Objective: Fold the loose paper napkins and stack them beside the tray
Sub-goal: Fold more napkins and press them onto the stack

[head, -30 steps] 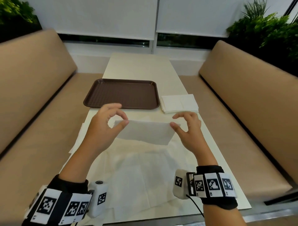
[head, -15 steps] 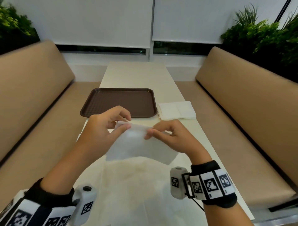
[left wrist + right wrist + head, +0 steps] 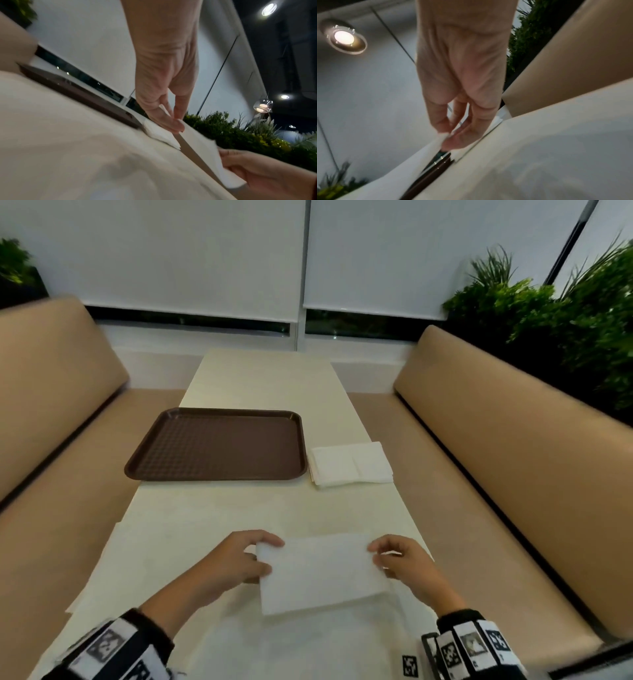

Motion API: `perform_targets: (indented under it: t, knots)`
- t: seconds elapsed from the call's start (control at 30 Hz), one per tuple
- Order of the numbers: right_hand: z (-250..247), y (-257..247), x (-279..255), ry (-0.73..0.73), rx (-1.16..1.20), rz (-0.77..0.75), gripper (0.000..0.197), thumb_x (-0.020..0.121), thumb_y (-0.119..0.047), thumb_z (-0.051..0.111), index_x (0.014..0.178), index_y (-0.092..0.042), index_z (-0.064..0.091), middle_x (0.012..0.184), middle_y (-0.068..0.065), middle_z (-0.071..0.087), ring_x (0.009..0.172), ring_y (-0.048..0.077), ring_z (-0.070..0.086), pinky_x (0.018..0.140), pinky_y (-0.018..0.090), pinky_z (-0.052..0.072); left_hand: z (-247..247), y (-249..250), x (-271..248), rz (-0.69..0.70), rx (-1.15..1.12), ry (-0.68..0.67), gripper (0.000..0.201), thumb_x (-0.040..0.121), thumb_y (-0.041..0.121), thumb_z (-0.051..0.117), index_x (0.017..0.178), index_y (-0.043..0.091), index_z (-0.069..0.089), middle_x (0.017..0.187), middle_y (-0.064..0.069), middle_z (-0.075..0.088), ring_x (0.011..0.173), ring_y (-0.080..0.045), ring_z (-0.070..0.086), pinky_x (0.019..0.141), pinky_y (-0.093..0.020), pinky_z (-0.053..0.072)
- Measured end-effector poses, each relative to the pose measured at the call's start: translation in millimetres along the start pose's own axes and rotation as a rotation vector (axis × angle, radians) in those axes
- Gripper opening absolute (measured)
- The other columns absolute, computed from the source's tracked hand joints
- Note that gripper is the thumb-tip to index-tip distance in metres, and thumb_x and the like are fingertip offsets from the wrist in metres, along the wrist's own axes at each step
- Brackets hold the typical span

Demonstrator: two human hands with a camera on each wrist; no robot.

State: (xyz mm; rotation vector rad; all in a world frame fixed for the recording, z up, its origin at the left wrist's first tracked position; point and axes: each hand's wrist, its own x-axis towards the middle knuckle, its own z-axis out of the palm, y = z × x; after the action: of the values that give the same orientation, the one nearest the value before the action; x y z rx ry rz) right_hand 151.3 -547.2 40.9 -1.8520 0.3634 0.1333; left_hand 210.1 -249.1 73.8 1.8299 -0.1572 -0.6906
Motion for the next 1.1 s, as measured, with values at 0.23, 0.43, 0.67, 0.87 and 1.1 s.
perform_targets:
  t: [0.23,0.43,0.67,0.87,1.1]
  knots:
    - [-46,-14,105,0.297,-0.228,0.04,0.034,0.083,0.008,0.054,0.104,-0.013,0.068,0.101,0.009,0.063,0.082,0.022,0.059,0.07,0.033,0.049,43,27,120,0.035,-0.002,0.13,0.025,0.088,-0.004,0.056,0.101,0.016,0.067,0.127,-0.024,0.055,0.1,-0.023,0.056,0.081,-0.026,0.048]
    - [-40,-9,130,0.246,-0.706,0.107,0.036,0.088,-0.005,0.055,0.122,-0.012,0.058,0.131,0.011,0.051,0.112,0.021,0.048,0.097,0.029,0.038,37,26,113,0.065,-0.036,0.257,0.033,0.09,0.01,0.06,0.121,0.022,0.058,0.135,-0.005,0.045,0.129,-0.022,0.044,0.087,-0.026,0.037]
    - [13,-11,100,-0.147,-1.134,-0.116,0.057,0.094,-0.053,0.043,0.146,-0.044,0.023,0.16,0.001,0.005,0.147,0.029,0.001,0.117,0.05,0.012,-12,-17,-18,0.246,-0.106,0.336,0.03,0.088,0.019,0.067,0.109,0.04,0.061,0.113,0.015,0.061,0.098,-0.008,0.063,0.082,-0.023,0.046]
    - [31,-1,100,-0.136,-1.13,0.06,0.056,0.095,-0.056,0.029,0.146,-0.05,0.006,0.161,-0.001,-0.004,0.147,0.032,-0.005,0.115,0.057,0.007,-31,-85,-100,0.2,-0.158,0.469,0.035,0.082,-0.002,0.067,0.092,0.031,0.073,0.094,0.002,0.072,0.084,-0.019,0.069,0.069,-0.008,0.051]
    - [64,-41,78,-0.102,-1.058,-0.143,0.067,0.092,-0.057,0.046,0.15,-0.034,0.02,0.158,0.004,0.012,0.145,0.028,0.008,0.114,0.051,0.012,-57,-171,-148,0.055,-0.122,0.536,0.042,0.087,-0.01,0.054,0.091,0.028,0.071,0.095,-0.001,0.072,0.076,-0.016,0.072,0.062,-0.013,0.054]
